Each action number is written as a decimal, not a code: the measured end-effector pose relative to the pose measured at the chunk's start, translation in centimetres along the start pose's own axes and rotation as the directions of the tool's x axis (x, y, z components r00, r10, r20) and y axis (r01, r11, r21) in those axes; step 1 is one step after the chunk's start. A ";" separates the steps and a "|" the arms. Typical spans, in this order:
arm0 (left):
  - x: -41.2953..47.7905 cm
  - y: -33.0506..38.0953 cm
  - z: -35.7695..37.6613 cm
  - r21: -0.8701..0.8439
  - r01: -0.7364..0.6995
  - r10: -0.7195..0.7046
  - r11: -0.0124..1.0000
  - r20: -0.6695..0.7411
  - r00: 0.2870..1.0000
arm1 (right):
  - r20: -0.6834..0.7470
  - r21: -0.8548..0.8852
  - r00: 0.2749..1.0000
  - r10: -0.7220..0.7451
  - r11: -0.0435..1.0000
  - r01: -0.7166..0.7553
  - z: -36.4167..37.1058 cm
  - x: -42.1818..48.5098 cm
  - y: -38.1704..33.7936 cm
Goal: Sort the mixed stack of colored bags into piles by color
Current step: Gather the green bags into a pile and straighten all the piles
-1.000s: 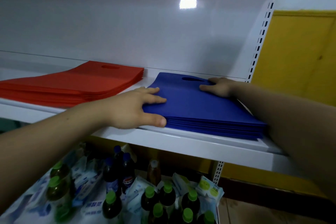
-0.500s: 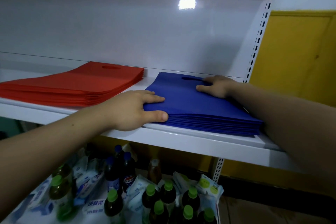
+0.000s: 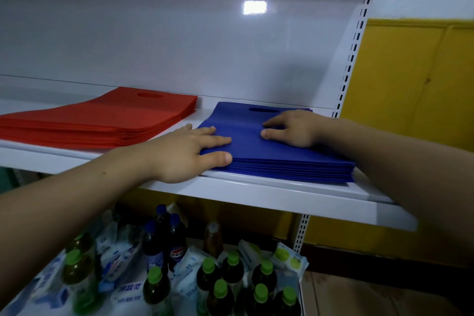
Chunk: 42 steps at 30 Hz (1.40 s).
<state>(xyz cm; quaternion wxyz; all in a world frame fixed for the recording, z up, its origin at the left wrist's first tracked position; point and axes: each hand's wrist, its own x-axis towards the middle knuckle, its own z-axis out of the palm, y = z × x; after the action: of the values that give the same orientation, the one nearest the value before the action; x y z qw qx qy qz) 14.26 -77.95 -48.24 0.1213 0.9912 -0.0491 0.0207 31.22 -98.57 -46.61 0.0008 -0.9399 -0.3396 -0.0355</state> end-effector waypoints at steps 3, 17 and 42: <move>0.2 -0.2 -0.1 -0.011 -0.006 0.007 1.000 0.006 1.000 | -0.048 -0.070 0.996 -0.074 0.995 0.071 -1.5 -1.4 -1.6; 0.0 -0.7 -0.3 -0.067 -0.022 0.021 0.998 -0.016 1.000 | 0.043 0.410 0.986 -0.160 0.903 0.129 -0.9 -5.8 -2.8; 0.7 1.4 0.4 0.105 -0.016 0.030 0.994 -0.126 0.992 | 0.089 0.231 0.954 0.287 0.926 -0.300 -0.1 2.7 3.6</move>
<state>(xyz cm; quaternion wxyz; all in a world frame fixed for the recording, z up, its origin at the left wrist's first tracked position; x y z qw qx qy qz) 14.78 -79.47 -48.29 0.0724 0.9922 -0.0516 0.0878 35.57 -99.60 -46.21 0.1114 -0.9736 -0.1968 0.0316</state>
